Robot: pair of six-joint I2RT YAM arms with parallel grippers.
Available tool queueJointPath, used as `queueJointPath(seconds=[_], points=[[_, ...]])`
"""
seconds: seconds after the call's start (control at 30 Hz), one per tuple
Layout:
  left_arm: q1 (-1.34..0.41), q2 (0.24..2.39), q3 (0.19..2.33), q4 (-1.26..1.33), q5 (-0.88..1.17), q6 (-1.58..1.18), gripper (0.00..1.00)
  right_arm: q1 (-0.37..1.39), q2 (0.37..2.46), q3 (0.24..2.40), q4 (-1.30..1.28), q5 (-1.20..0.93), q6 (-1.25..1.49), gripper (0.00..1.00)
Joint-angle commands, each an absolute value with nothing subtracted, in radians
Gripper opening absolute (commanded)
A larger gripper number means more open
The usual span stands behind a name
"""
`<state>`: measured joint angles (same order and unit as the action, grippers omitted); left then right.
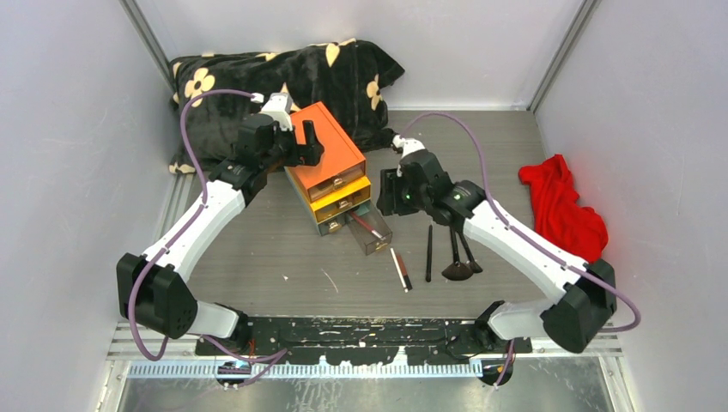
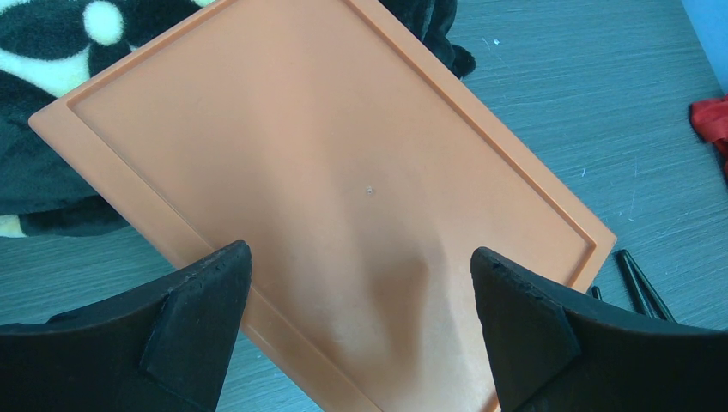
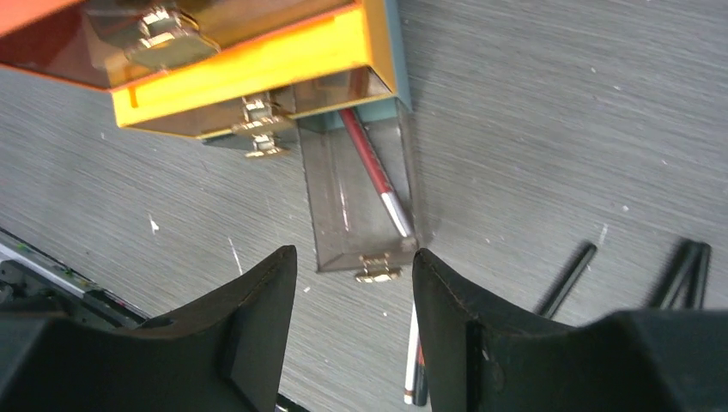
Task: Organize the makeup
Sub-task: Place the makeup in the drawer, then pick up the makeup from the center of the board.
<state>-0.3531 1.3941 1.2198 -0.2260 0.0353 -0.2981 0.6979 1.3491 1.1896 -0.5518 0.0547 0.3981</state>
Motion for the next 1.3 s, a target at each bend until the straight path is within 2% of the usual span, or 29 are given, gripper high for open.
queueJointPath(seconds=[0.0, 0.2, 0.37, 0.53, 1.27], points=[[-0.334, 1.391, 1.197, -0.379, 0.006, -0.301, 1.0, 0.699, 1.286, 1.07, -0.591, 0.136, 0.395, 0.56], [-0.334, 1.373, 1.19, -0.374, 0.0, -0.301, 1.0, 0.7, 1.195, 0.82, -0.52, 0.169, 0.428, 0.54], [-0.333, 1.373, 1.197, -0.382, -0.002, -0.299, 1.0, 0.72, 1.178, 0.709, -0.496, 0.19, 0.441, 0.53], [-0.333, 1.375, 1.192, -0.382, -0.001, -0.302, 1.0, 0.735, 1.175, 0.685, -0.473, 0.193, 0.454, 0.49], [-0.333, 1.367, 1.17, -0.374, -0.004, -0.304, 1.0, 0.807, 1.328, 0.646, -0.39, 0.226, 0.479, 0.5]])
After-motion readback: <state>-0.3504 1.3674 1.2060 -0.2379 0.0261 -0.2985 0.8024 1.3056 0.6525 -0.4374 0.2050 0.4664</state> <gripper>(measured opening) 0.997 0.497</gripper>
